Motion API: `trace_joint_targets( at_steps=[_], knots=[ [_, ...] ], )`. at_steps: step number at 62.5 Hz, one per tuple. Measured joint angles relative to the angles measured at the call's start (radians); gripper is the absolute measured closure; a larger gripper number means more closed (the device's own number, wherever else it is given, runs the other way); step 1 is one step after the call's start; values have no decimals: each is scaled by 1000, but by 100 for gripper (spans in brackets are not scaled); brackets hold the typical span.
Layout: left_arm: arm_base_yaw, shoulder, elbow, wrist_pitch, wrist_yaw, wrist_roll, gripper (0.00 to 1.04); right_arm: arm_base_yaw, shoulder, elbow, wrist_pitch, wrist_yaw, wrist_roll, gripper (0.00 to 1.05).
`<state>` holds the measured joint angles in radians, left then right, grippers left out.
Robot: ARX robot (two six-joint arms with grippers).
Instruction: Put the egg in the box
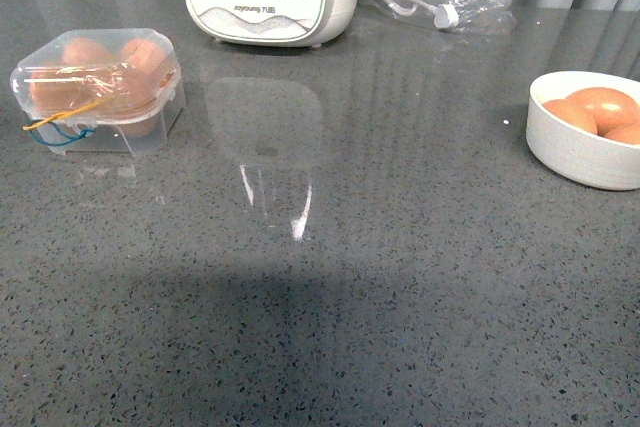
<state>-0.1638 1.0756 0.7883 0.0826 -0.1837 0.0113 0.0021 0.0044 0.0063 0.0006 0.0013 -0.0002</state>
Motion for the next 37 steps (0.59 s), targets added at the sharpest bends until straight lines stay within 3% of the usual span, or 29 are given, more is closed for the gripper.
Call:
trace_joint_targets(
  at_steps=[17, 37],
  knots=[
    [2, -249, -44, -154, -26, 4, 7, 0, 0, 0, 0, 0, 0, 7],
    [6, -327, -63, -224, -57, 9, 7, 0, 0, 0, 0, 0, 0, 7]
  ],
)
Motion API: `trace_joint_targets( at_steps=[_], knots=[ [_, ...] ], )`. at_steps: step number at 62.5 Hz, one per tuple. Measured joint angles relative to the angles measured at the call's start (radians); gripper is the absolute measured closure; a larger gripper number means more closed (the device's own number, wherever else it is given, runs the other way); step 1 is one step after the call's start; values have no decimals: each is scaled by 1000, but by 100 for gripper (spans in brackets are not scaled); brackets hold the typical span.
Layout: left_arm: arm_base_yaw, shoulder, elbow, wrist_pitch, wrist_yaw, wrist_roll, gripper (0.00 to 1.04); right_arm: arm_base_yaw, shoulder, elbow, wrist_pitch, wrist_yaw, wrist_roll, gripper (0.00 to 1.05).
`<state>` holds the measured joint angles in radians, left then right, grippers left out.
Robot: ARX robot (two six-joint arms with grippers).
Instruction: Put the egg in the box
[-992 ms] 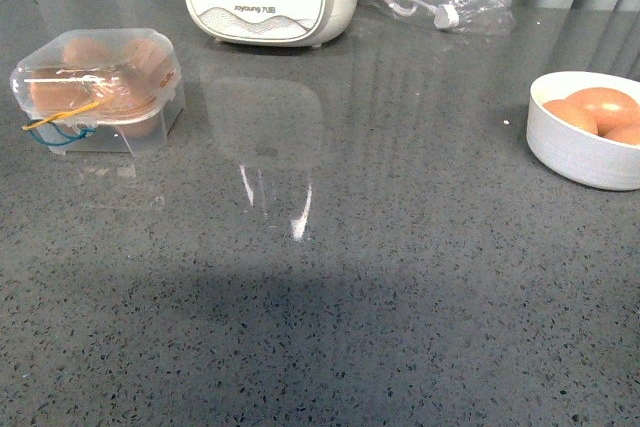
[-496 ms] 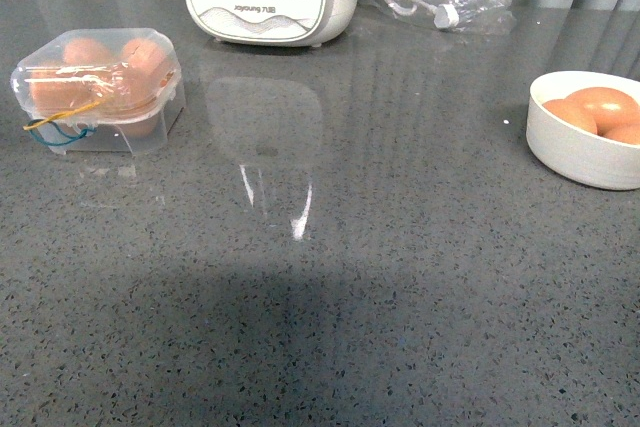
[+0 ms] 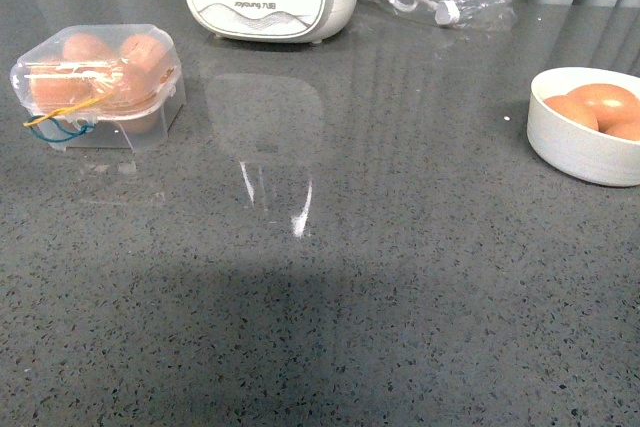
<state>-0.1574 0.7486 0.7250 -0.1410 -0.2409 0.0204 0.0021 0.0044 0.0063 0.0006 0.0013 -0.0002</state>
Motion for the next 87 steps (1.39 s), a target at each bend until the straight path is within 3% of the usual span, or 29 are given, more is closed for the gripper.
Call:
trace_joint_targets(
  at_steps=[10, 16, 20, 33, 87],
  knots=[
    [39, -91, -174, 253, 130, -11, 32, 0, 0, 0, 0, 0, 0, 7],
    [59, -149, -277, 304, 146, -15, 50, 0, 0, 0, 0, 0, 0, 7],
    [119, -183, -341, 324, 226, -18, 64, 0, 0, 0, 0, 0, 0, 7],
    [154, -263, -468, 363, 238, -21, 101, 0, 0, 0, 0, -1, 0, 7],
    [155, -532, -681, 313, 238, -23, 101, 0, 0, 0, 0, -1, 0, 7]
  ],
)
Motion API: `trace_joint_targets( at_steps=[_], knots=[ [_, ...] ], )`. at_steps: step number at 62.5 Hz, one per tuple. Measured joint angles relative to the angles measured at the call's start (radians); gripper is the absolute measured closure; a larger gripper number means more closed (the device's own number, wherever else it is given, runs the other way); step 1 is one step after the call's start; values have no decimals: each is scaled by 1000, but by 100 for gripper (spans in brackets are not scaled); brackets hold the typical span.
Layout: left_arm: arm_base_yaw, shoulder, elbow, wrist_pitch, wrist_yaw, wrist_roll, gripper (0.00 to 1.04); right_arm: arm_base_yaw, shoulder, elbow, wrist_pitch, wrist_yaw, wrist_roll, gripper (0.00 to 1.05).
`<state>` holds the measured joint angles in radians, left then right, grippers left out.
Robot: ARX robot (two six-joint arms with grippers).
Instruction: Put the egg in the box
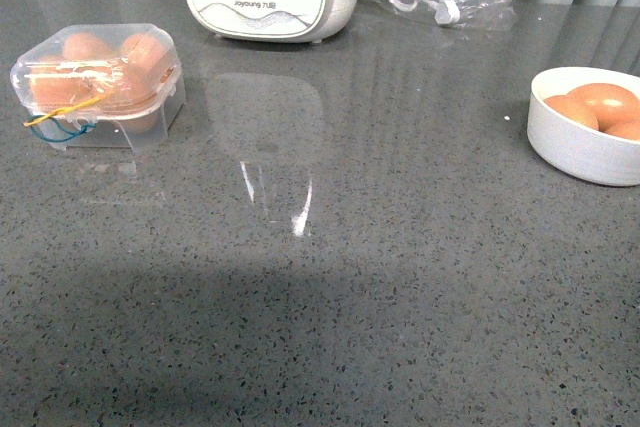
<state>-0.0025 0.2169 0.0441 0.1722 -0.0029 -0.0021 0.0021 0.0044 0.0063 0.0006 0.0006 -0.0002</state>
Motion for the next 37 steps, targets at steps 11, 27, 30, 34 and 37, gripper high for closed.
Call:
trace_joint_targets(
  at_steps=[11, 27, 30, 34, 37],
  knots=[
    [0, -55, -16, -19, 0, 0, 101, 0, 0, 0, 0, 0, 0, 7],
    [0, -212, -16, -170, 3, 0, 101, 0, 0, 0, 0, 0, 0, 7],
    [0, -212, -16, -171, 3, 0, 101, 0, 0, 0, 0, 1, 0, 7],
    [0, -213, -16, -171, 2, 0, 101, 0, 0, 0, 0, 0, 0, 7],
    [0, -213, -16, -171, 2, 0, 101, 0, 0, 0, 0, 0, 0, 7]
  ],
)
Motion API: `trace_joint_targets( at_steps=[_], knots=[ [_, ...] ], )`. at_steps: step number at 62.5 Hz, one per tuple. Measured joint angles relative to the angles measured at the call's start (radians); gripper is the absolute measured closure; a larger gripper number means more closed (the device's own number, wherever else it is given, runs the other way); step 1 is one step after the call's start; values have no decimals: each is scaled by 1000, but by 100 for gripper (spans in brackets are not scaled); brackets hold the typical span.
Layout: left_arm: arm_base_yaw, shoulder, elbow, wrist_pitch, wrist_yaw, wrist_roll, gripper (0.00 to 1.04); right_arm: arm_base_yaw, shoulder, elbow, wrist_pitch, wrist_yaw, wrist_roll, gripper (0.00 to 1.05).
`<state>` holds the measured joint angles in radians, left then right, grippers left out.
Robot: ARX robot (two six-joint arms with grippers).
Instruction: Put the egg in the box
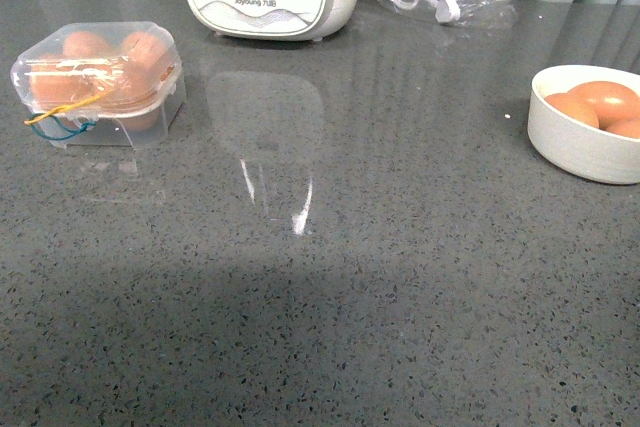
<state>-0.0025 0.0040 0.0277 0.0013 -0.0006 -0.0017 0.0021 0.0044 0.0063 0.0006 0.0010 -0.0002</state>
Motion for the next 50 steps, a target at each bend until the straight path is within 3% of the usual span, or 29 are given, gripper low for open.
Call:
trace_joint_targets(
  at_steps=[4, 14, 19, 36, 50],
  knots=[
    [0, 0, 0, 0, 0, -2, 99, 0, 0, 0, 0, 0, 0, 7],
    [0, 0, 0, -1, 0, -1, 73, 0, 0, 0, 0, 0, 0, 7],
    [0, 0, 0, -1, 0, -1, 53, 0, 0, 0, 0, 0, 0, 7],
    [0, 0, 0, -1, 0, 0, 6, 0, 0, 0, 0, 0, 0, 7],
    [0, 0, 0, -1, 0, 0, 7, 0, 0, 0, 0, 0, 0, 7]
  ],
)
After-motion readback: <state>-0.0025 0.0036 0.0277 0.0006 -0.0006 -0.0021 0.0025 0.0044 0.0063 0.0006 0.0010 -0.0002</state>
